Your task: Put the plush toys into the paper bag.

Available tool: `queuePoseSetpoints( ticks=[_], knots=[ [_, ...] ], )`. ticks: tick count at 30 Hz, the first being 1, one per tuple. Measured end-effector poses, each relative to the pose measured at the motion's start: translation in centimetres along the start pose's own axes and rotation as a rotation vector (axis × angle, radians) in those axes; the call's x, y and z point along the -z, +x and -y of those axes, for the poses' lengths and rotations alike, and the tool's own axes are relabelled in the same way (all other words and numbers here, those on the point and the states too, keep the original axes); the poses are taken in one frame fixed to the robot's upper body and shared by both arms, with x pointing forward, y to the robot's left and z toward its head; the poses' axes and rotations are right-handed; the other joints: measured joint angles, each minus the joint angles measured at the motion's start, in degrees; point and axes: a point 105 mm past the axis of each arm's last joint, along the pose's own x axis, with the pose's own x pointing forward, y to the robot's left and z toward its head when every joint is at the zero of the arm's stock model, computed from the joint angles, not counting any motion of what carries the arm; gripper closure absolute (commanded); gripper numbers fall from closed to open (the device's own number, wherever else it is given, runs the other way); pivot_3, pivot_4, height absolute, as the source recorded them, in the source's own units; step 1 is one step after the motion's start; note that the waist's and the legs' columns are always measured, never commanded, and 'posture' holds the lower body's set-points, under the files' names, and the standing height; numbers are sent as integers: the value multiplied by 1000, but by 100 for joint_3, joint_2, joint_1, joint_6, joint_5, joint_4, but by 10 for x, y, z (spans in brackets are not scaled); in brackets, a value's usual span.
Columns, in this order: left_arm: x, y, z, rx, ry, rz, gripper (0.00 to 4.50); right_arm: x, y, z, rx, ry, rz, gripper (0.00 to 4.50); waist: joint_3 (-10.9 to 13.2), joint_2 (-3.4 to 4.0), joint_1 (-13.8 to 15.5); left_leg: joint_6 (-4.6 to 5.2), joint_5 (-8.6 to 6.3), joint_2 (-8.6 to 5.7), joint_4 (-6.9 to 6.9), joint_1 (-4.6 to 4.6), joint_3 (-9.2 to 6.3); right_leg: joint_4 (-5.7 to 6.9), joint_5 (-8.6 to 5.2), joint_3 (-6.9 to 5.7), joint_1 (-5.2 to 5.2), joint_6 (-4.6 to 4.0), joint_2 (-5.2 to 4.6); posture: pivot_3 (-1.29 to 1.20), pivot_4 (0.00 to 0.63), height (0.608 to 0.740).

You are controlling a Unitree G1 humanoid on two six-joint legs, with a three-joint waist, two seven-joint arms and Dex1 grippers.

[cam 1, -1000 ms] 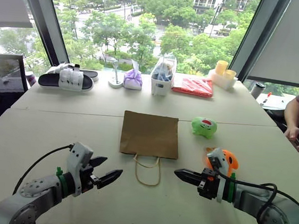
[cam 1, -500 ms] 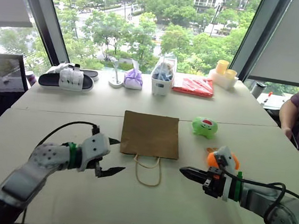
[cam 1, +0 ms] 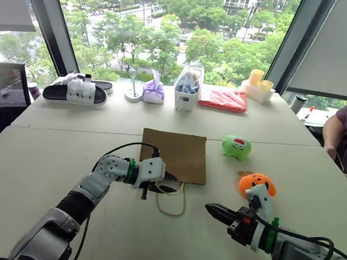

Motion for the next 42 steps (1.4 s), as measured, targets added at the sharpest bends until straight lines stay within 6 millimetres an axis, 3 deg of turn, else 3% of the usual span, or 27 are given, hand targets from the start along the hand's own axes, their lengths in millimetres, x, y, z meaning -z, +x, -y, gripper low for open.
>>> queuePoseSetpoints(
  ticks=[5,8,13,19,29,36,42],
  knots=[
    [-23,3,-31,-126,-140,114,4441,-1,16,-13,-24,-18,11,4500,1,-1,-1,1,0,-1,8,-1,-6,3,2,-1,2,7,2,0,150,740],
    [-39,-3,-52,-210,-271,191,4441,-19,33,-12,5,-82,85,4500,0,-2,-39,0,1,0,6,2,-9,7,1,-2,2,10,7,0,150,740],
    [-60,-5,-58,-237,-400,277,4441,-31,61,-4,57,-132,128,4500,0,-3,-87,-2,2,0,2,4,-15,14,-1,-2,-1,14,10,0,150,740],
    [-91,9,-56,-241,-568,376,4441,-47,93,3,98,-218,171,4500,-1,-2,-138,-11,7,-2,2,3,-18,17,-1,0,-4,13,9,0,150,740],
    [-102,2,-61,-269,-779,493,4441,-43,116,33,199,-217,170,4500,-1,-1,-146,-31,18,-2,-1,5,-16,21,1,2,-7,11,10,0,150,740],
    [-106,-4,-61,-266,-851,552,4441,-26,136,50,256,-205,136,4500,-1,-1,-151,-65,37,-3,-5,5,-14,21,1,5,-8,9,10,0,150,740],
    [-110,-9,-64,-270,-862,588,4441,-19,141,52,252,-265,117,4500,-3,-2,-162,-67,39,-2,-5,8,-14,22,2,5,-7,9,10,0,150,740]
  ],
)
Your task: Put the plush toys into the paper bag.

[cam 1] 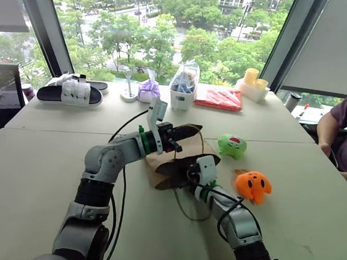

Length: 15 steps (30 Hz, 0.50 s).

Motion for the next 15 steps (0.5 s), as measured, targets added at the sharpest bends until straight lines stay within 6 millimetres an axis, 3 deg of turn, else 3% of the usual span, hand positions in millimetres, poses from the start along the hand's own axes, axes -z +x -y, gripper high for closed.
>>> queuePoseSetpoints(
  ticks=[8,15],
  knots=[
    [-21,10,55,226,-2,46,4441,2,1,-3,-4,-18,-2,4500,-3,0,-2,-2,1,0,-1,3,0,0,0,1,3,0,0,0,150,740],
    [-19,11,65,266,-30,30,4441,2,1,-7,-8,-15,-1,4500,-3,1,-8,-3,1,0,-1,4,1,1,0,2,3,0,1,0,150,740]
  ],
)
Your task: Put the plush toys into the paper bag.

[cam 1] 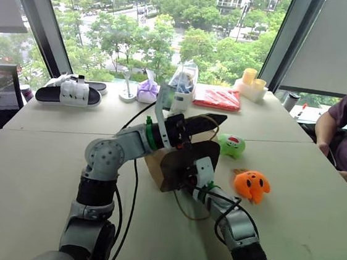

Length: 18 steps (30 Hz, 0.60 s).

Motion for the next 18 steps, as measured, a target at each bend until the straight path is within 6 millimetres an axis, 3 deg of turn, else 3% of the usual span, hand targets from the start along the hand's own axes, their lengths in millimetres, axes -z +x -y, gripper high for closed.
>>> queuePoseSetpoints(
  ticks=[6,11,15,18],
  knots=[
    [2,-1,-14,-58,-5,11,4441,1,0,-1,-2,1,-2,4500,0,0,3,-1,1,0,0,2,1,0,0,0,1,0,0,0,150,740],
    [-12,-6,-34,-149,33,71,4441,0,-2,-2,-8,1,0,4500,-1,-1,6,-2,1,0,-1,1,1,-1,0,0,1,-1,0,0,150,740],
    [-11,-13,-43,-180,84,40,4441,0,-6,-5,-13,7,25,4500,0,0,5,-2,1,-1,-3,0,2,-2,0,1,0,-1,0,0,150,740],
    [-7,-15,-48,-189,77,32,4441,-15,-13,-7,13,75,121,4500,0,1,17,-3,2,-1,-2,-5,0,-1,0,1,-6,-1,0,0,150,740]
  ],
)
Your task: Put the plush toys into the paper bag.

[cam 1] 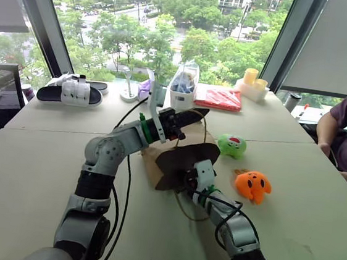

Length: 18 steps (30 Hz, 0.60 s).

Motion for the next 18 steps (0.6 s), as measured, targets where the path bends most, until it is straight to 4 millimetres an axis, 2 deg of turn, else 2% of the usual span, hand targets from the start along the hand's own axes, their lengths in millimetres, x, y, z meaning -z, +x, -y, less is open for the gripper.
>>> queuePoseSetpoints(
  ticks=[3,6,9,12,14,16,18],
  knots=[
    [3,-1,-6,-22,-5,-5,4441,-30,-15,-15,-60,-13,121,4500,0,0,4,0,0,0,0,-2,0,-2,0,0,0,0,0,0,150,740],
    [5,-2,-15,-62,-7,-1,4441,-43,-31,-27,-118,-5,149,4500,0,0,10,1,-1,0,0,-1,-1,-2,0,-1,2,0,0,0,150,740],
    [7,-2,-18,-71,-14,-5,4500,-69,-47,-36,-181,12,190,3567,0,0,12,8,-5,0,0,-2,-4,-1,0,-1,1,0,0,0,150,740],
    [7,-2,-17,-63,-14,-5,4500,-86,-71,-39,-229,4,207,2107,0,-1,24,35,-20,0,0,-2,-6,-3,0,-2,5,1,0,0,150,740],
    [6,-3,-17,-62,-11,-6,4500,-85,-86,-34,-224,48,189,993,0,-1,33,37,-21,-1,1,-4,-7,-6,0,-2,6,1,0,0,150,740],
    [6,-3,-17,-56,-11,-7,4500,-90,-99,-16,-157,78,196,34,0,-2,32,38,-22,-1,7,-4,-5,-6,0,-1,8,1,-1,0,150,740],
    [7,-2,-16,-51,-11,-9,4500,-97,-112,11,-51,63,202,34,0,-2,35,39,-22,-2,10,-2,-3,-6,0,-1,12,0,-1,0,150,740]
  ],
)
